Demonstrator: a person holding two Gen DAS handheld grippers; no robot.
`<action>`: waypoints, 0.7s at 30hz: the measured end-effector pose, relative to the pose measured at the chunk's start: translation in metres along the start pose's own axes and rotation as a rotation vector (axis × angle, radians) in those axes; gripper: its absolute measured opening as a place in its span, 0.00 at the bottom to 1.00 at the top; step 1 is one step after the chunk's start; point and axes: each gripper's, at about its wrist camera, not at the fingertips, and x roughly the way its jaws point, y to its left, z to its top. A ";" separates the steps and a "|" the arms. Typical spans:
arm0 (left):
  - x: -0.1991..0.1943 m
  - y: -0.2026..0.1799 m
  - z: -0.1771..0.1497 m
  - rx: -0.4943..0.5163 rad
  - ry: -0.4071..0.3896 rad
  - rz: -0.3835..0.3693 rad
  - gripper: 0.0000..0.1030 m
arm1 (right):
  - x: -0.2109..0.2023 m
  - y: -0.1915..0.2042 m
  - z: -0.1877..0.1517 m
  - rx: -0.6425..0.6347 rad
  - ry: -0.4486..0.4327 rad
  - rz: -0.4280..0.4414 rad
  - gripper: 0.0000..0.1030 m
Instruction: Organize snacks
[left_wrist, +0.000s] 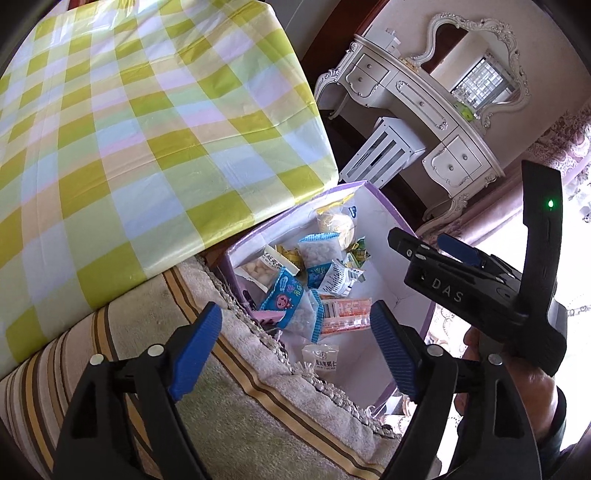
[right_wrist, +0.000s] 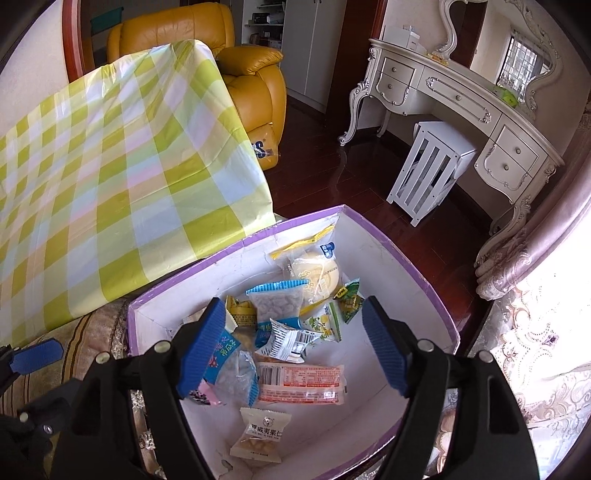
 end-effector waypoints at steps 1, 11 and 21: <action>0.001 0.000 -0.003 -0.006 0.011 0.007 0.85 | -0.002 -0.001 -0.002 0.003 0.001 0.000 0.74; 0.000 0.001 -0.014 -0.030 0.038 0.053 0.88 | -0.022 -0.006 -0.030 -0.015 0.042 -0.013 0.74; 0.006 -0.005 -0.014 -0.004 0.059 0.076 0.94 | -0.024 -0.010 -0.042 -0.020 0.073 -0.027 0.74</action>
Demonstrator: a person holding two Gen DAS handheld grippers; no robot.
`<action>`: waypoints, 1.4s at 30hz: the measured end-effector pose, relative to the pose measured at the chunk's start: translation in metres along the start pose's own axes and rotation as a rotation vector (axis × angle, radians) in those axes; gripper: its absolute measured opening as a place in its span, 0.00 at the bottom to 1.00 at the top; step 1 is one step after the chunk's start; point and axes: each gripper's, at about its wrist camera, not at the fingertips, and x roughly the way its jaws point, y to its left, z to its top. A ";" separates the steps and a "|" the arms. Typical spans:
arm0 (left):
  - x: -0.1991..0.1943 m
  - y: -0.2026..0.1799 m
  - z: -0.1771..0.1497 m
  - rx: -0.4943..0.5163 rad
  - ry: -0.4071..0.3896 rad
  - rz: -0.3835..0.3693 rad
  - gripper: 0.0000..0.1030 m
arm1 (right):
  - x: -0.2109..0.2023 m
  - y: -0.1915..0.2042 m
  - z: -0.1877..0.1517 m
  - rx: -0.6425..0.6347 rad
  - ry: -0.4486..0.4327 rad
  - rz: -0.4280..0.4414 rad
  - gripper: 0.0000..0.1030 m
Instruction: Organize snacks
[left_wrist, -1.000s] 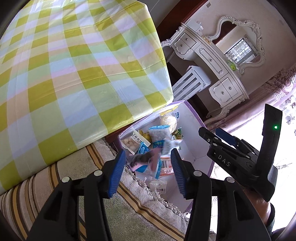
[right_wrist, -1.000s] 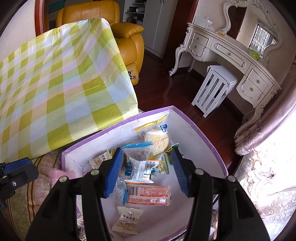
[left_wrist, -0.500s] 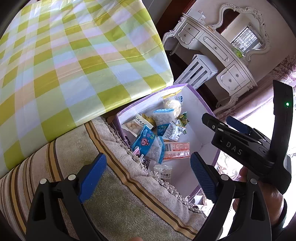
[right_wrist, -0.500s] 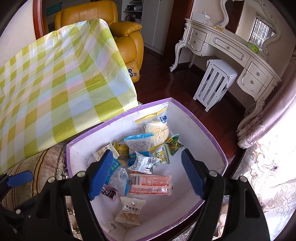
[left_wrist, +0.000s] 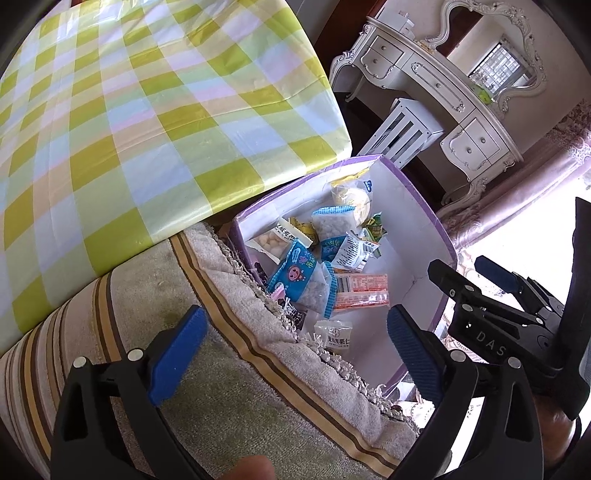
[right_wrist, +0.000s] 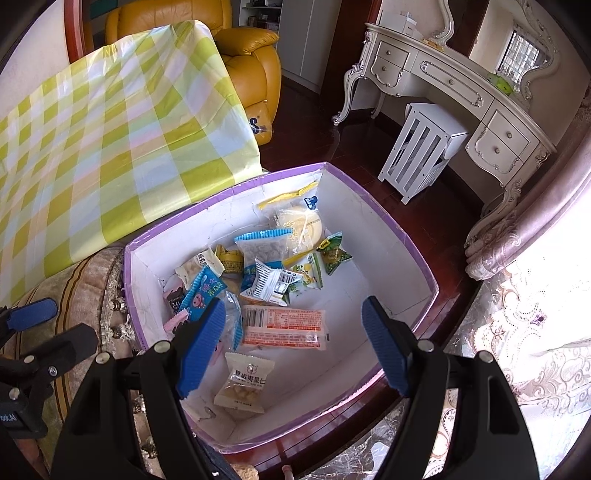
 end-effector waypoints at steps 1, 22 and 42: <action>0.000 0.000 0.000 -0.002 0.000 -0.007 0.95 | 0.000 0.001 0.000 -0.002 0.001 0.000 0.74; 0.003 0.003 0.000 -0.016 -0.006 -0.028 0.96 | 0.004 0.003 -0.003 -0.017 0.017 -0.008 0.74; 0.004 0.005 0.001 -0.019 0.002 -0.039 0.96 | 0.006 0.001 -0.006 -0.019 0.021 -0.011 0.74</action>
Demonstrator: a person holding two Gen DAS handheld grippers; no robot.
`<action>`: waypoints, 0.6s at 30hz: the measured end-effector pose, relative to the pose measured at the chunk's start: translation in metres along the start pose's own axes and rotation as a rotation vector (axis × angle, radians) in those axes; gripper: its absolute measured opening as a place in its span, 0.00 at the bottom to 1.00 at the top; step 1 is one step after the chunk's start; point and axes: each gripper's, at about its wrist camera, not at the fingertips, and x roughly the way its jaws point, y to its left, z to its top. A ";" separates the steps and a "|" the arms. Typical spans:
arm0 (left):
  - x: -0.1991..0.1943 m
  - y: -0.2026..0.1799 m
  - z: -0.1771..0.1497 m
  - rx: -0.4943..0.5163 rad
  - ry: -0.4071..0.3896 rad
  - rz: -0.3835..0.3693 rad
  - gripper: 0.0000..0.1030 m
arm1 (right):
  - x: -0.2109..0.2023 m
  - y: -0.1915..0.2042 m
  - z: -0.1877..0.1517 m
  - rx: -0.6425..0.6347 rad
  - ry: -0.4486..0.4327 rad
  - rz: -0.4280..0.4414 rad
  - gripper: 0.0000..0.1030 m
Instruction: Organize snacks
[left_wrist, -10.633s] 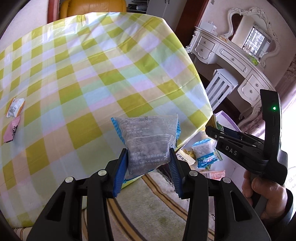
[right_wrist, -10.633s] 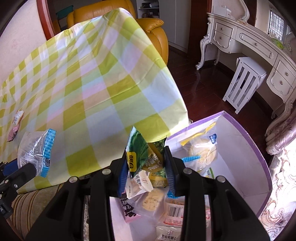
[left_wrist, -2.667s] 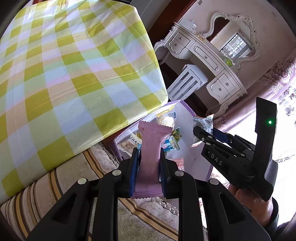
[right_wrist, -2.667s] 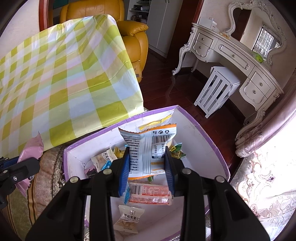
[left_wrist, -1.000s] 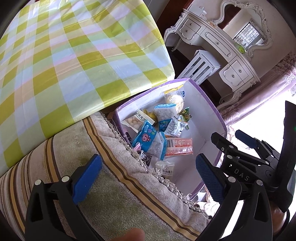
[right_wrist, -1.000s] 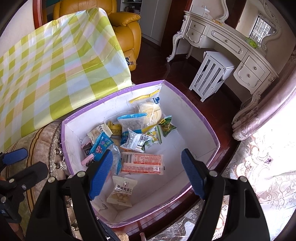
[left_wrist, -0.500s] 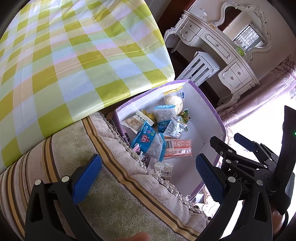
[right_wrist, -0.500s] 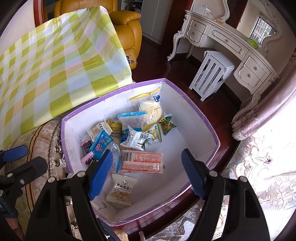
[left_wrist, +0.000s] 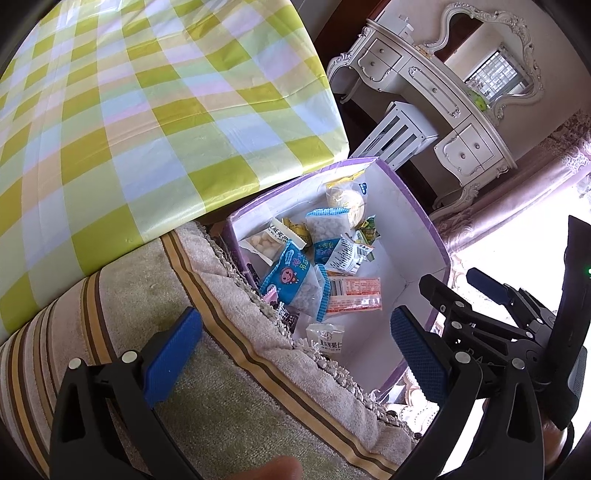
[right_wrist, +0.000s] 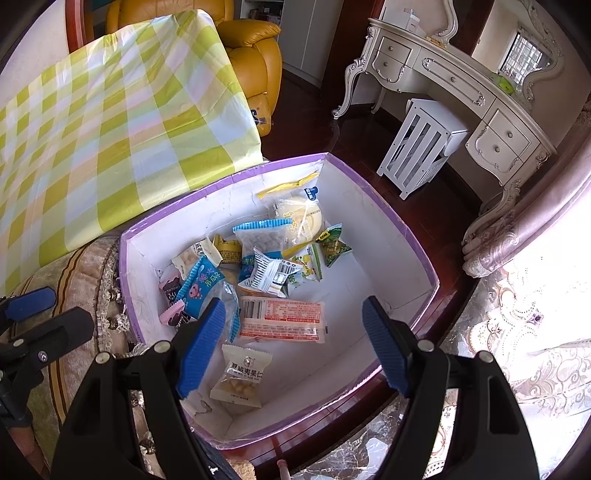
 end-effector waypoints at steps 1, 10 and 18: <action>0.000 0.000 0.000 0.001 0.001 0.001 0.96 | 0.000 0.000 0.000 0.000 0.000 0.000 0.74; 0.001 0.001 0.000 -0.002 0.000 -0.003 0.96 | 0.001 0.000 -0.003 -0.002 0.007 0.002 0.74; 0.001 0.001 0.000 -0.002 0.000 -0.004 0.96 | 0.001 0.000 -0.002 -0.003 0.007 0.002 0.74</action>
